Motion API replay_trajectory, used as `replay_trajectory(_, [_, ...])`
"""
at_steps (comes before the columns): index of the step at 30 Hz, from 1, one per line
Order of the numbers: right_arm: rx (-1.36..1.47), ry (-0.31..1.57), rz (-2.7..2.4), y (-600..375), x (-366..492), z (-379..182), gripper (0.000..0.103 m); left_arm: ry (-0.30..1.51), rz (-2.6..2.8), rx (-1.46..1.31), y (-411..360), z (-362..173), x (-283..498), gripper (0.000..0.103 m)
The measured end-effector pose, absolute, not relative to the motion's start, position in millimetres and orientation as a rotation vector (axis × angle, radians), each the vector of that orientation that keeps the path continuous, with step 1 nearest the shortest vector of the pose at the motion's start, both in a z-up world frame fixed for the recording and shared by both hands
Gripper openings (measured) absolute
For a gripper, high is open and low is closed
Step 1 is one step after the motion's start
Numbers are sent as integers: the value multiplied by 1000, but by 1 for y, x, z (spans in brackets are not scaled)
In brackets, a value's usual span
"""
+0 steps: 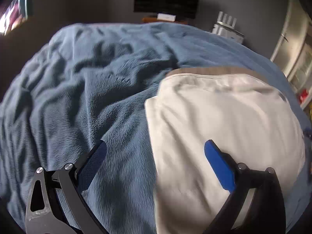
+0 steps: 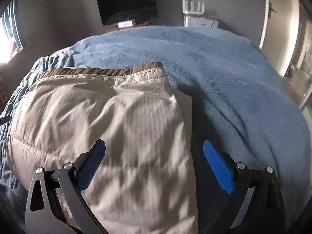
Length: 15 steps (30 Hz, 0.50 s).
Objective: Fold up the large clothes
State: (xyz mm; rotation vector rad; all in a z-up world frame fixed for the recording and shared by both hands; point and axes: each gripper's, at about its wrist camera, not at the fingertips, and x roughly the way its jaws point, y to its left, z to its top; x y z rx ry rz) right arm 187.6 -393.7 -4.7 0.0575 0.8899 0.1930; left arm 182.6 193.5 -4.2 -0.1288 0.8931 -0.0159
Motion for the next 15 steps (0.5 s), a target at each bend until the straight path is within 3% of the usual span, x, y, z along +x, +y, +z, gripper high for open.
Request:
replay_trajectory(6, [86, 983, 260, -404, 241, -23, 95, 952, -100, -117, 188, -32, 212, 96])
replay_trajectory(10, [171, 1019, 301, -419, 258, -39, 95, 941, -205, -161, 188, -40, 223, 77])
replay_trajectory(15, [349, 1074, 396, -436, 261, -65, 95, 962, -287, -273, 201, -52, 227, 74])
